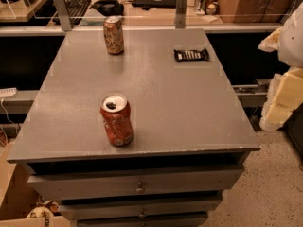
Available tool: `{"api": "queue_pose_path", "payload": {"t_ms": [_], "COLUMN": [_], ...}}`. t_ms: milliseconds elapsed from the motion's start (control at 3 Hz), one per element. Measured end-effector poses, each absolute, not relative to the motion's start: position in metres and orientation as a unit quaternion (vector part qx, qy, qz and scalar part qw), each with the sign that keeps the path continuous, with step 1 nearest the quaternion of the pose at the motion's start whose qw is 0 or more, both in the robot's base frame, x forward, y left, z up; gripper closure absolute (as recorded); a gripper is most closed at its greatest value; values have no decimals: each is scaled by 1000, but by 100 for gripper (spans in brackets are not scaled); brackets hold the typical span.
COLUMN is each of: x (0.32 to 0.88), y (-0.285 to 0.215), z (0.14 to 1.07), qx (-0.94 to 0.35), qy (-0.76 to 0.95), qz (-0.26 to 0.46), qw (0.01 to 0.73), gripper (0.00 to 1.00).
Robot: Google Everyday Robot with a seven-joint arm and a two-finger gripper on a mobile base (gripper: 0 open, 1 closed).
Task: Knock coke can over
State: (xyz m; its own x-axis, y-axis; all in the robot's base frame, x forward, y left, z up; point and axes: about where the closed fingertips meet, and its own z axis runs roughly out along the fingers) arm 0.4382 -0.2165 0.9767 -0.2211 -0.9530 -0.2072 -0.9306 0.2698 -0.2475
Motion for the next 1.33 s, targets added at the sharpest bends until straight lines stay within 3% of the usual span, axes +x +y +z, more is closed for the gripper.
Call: {"api": "queue_pose_path", "payload": {"t_ms": [667,1333], "x": [443,449], "y": [-188,-83], "z": [958,908], "qx": [-618,-646], "qy": [763,699], "qz": [12,152], "qw": [188,265], "gripper": [0,0]}}
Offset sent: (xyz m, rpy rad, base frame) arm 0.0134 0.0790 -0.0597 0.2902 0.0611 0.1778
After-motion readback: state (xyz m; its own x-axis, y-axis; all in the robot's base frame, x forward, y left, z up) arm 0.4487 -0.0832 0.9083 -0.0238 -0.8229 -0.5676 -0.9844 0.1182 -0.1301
